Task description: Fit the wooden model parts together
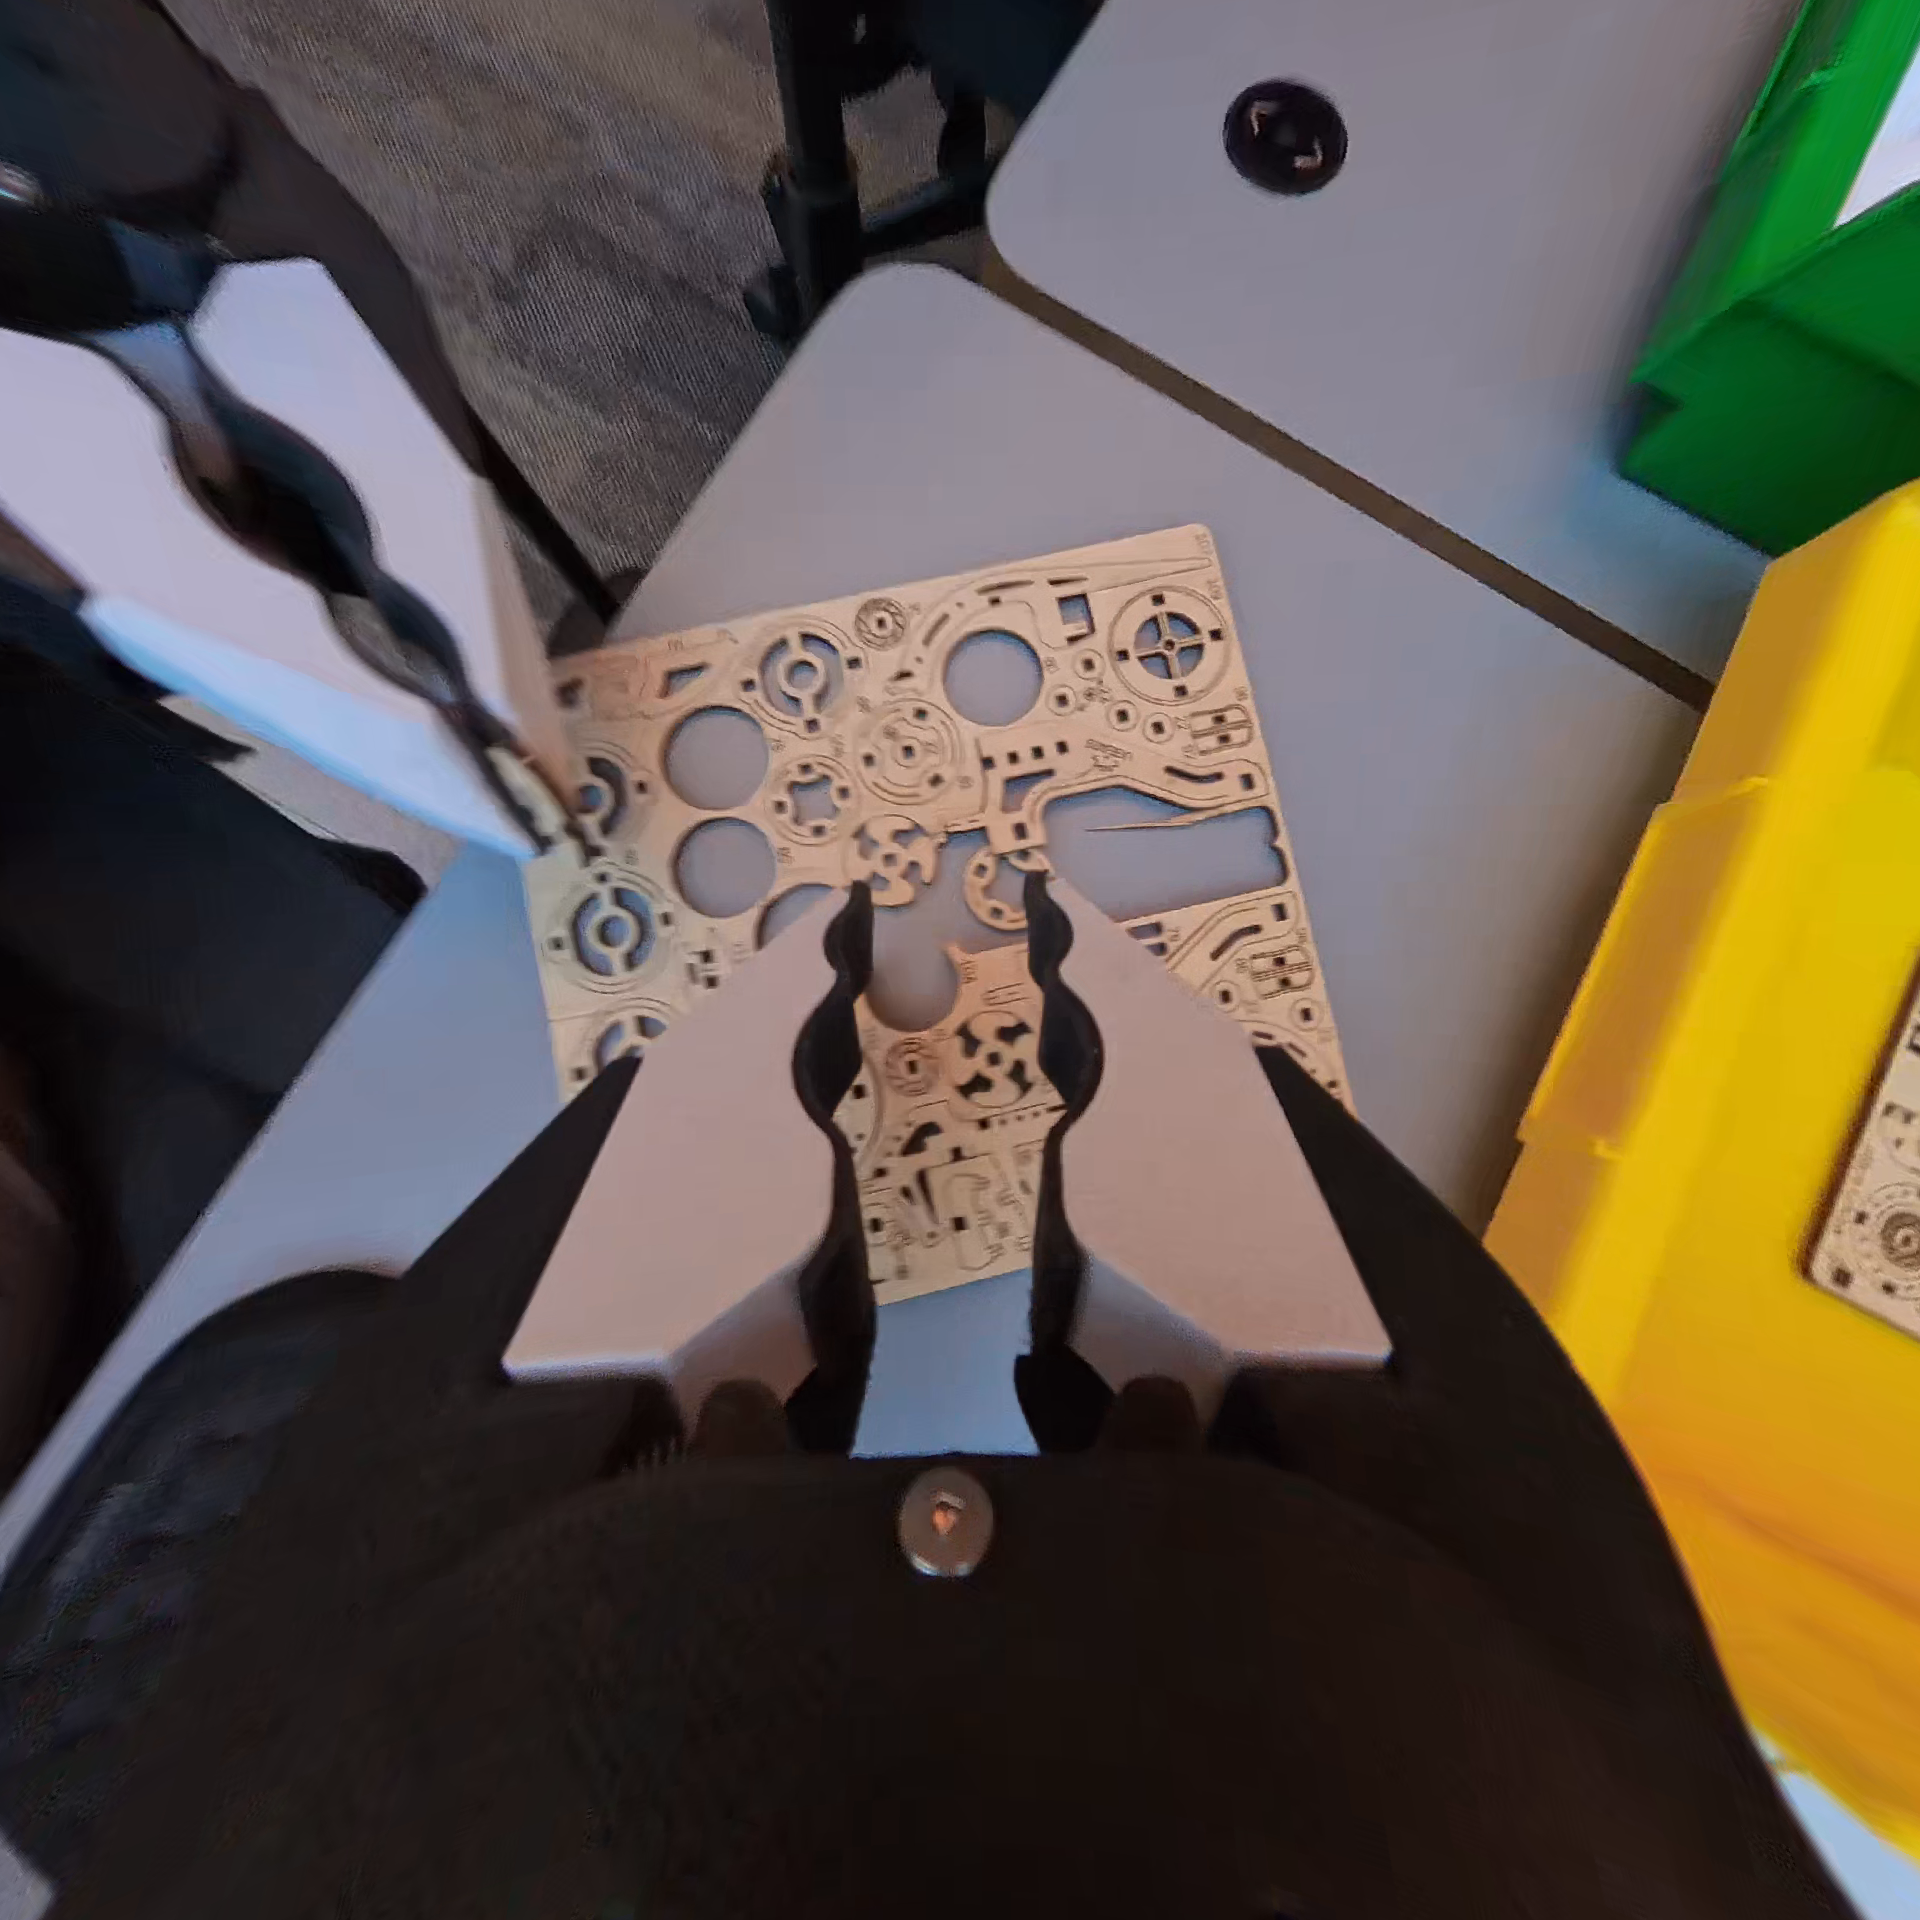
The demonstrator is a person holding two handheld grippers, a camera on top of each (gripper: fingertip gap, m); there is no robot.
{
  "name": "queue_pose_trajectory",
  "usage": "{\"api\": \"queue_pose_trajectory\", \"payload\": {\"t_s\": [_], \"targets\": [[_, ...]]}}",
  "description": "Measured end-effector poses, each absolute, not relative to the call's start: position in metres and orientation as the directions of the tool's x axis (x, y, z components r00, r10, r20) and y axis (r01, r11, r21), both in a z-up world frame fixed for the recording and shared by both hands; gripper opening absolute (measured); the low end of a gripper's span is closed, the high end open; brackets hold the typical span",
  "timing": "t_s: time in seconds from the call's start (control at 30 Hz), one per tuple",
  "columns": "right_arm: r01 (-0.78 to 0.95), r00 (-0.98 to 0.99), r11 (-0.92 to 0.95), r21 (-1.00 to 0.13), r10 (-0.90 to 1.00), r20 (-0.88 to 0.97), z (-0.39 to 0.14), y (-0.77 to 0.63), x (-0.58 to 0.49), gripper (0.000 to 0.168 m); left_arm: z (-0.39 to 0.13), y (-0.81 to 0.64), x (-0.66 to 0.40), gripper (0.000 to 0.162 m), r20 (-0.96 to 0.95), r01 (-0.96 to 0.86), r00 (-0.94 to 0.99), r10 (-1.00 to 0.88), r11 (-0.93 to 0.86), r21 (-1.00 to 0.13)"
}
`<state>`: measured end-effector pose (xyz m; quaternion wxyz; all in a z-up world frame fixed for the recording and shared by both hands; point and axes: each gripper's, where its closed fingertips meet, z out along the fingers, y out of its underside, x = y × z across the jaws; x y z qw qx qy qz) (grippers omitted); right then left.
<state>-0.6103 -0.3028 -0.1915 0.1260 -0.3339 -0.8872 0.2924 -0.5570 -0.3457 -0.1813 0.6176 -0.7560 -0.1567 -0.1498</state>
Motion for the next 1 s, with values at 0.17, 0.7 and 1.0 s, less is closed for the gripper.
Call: {"api": "queue_pose_trajectory", "payload": {"t_s": [0.17, 0.7, 1.0], "targets": [[0.432, -0.832, 0.770, -0.469, 0.541, 0.122, -0.225, -0.301, -0.623, 0.038, -0.201, -0.340, -0.544, 0.001, 0.493, 0.479, 0.870, 0.015, -0.263, -0.837], [0.480, -0.830, 0.773, -0.415, 0.553, 0.072, -0.229, -0.293, -0.644, 0.033, -0.221, -0.348, -0.549, 0.001, 0.541, 0.483, 0.840, -0.040, -0.399, -0.779], [0.541, -0.801, 0.733, -0.412, 0.599, 0.014, -0.232, -0.289, -0.655, 0.022, -0.223, -0.350, -0.568, 0.001, 0.510, 0.433, 0.860, -0.028, -0.491, -0.756]]}}
